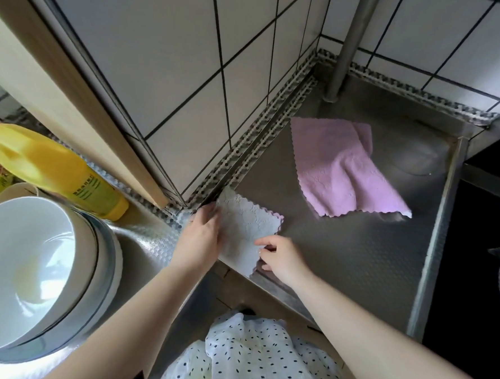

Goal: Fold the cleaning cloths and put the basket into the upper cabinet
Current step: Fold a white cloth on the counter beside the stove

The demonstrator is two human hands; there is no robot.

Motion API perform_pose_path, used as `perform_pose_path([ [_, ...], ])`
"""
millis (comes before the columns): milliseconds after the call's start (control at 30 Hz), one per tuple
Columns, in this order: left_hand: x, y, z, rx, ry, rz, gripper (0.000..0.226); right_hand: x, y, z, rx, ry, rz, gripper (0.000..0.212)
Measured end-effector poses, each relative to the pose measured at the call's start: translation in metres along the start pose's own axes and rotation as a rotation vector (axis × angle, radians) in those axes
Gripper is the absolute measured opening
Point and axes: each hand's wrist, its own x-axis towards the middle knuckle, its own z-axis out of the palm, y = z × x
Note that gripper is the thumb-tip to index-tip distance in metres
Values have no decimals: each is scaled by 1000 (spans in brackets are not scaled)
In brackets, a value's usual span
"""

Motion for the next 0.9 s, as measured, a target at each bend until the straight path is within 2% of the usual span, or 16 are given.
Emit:
perform_pose_path([
  [167, 3, -5, 7, 126, -21, 53, 49, 2, 6, -2, -102, 19, -73, 28],
  [267, 7, 3, 12, 152, 76, 242, 49, -2, 12, -18, -77, 56, -116, 26],
  [333, 13, 16, 16, 113, 88, 352, 40, -2, 18, -39, -67, 137, -112, 23],
  [433, 32, 57, 23, 11, -19, 432, 39, -5, 32, -92, -92, 336, -73, 19],
  [533, 52, 99, 31, -70, -90, 444, 41, -8, 47, -141, -351, 519, -53, 22],
  [600, 66, 122, 38, -65, -117, 439, 44, -10, 58, -164, -532, 584, -45, 26],
  [767, 89, 150, 57, -49, -159, 383, 51, -5, 76, -193, -747, 580, -77, 33],
  [900, 99, 152, 66, 27, -169, 325, 37, -3, 79, -201, -898, 550, -27, 34],
])
